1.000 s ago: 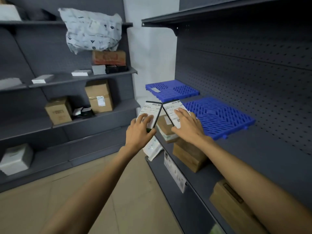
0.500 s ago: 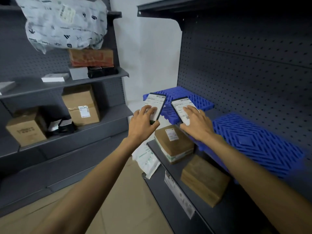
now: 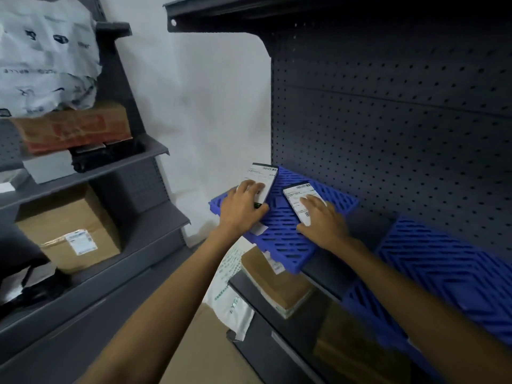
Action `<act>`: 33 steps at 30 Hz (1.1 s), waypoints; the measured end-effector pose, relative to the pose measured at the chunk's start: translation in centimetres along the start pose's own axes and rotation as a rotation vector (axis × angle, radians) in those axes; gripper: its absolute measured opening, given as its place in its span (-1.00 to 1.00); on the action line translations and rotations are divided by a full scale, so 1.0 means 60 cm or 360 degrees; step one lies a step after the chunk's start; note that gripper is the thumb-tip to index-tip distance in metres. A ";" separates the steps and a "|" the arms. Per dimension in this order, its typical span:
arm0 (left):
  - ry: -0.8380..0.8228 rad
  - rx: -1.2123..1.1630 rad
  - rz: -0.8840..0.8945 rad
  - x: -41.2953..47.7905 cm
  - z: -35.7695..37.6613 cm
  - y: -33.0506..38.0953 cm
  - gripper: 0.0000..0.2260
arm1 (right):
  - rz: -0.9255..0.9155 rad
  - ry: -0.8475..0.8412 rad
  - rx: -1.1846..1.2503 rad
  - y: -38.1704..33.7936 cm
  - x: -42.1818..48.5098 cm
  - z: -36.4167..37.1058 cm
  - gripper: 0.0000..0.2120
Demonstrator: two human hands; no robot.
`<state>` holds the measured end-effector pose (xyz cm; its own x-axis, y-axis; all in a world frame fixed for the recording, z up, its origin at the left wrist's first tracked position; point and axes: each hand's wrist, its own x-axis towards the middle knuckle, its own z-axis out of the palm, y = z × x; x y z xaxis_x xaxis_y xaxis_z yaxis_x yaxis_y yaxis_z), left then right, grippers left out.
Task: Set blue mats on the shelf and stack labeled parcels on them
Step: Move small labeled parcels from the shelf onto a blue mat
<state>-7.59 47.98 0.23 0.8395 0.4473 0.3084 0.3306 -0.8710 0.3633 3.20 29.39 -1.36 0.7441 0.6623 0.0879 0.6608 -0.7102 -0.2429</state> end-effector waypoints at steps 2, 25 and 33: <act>-0.0080 0.0010 0.0070 0.036 0.011 -0.009 -0.49 | 0.0065 0.0010 0.0045 0.002 0.015 0.006 -0.28; -0.0479 0.0013 0.1173 0.040 0.014 0.111 -0.54 | 0.0674 0.0128 -0.0596 0.008 -0.224 -0.065 -0.49; -0.0591 -0.0018 0.1556 -0.180 0.021 0.378 -0.57 | 0.1148 0.0171 -0.0819 0.072 -0.584 -0.139 -0.56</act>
<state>-8.62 23.15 4.00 0.8194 -0.5433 0.1831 -0.5662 -0.8169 0.1098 -19.20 1.10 2.57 0.9840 0.0053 0.1778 -0.0285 -0.9819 0.1872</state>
